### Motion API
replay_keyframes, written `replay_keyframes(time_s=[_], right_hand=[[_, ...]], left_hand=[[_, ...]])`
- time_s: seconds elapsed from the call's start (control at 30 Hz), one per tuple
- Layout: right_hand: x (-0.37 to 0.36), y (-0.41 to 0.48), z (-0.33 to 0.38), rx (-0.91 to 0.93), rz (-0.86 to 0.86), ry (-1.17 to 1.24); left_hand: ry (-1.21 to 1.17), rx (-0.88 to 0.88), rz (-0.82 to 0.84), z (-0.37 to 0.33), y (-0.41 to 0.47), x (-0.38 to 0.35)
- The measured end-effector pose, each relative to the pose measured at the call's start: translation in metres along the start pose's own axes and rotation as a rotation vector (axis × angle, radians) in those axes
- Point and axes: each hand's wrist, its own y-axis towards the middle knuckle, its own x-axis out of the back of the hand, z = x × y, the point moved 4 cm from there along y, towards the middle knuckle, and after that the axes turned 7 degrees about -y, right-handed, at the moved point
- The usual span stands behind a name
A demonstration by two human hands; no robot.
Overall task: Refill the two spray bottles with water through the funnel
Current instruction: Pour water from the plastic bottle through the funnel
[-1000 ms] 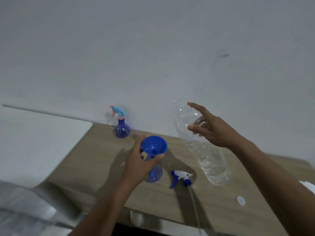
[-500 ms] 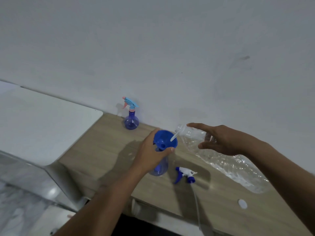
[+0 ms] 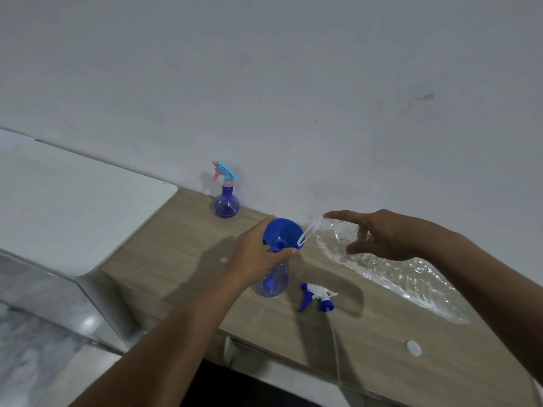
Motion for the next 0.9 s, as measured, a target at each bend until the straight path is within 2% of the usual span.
replay_keyframes(time_s=[0.47, 0.9], right_hand=[[0.011, 0.004, 0.008, -0.006, 0.074, -0.052], [0.015, 0.003, 0.010, -0.044, 0.060, -0.049]], left_hand=[[0.018, 0.021, 0.050, 0.005, 0.004, 0.001], [0.026, 0.057, 0.049, 0.011, 0.010, 0.001]])
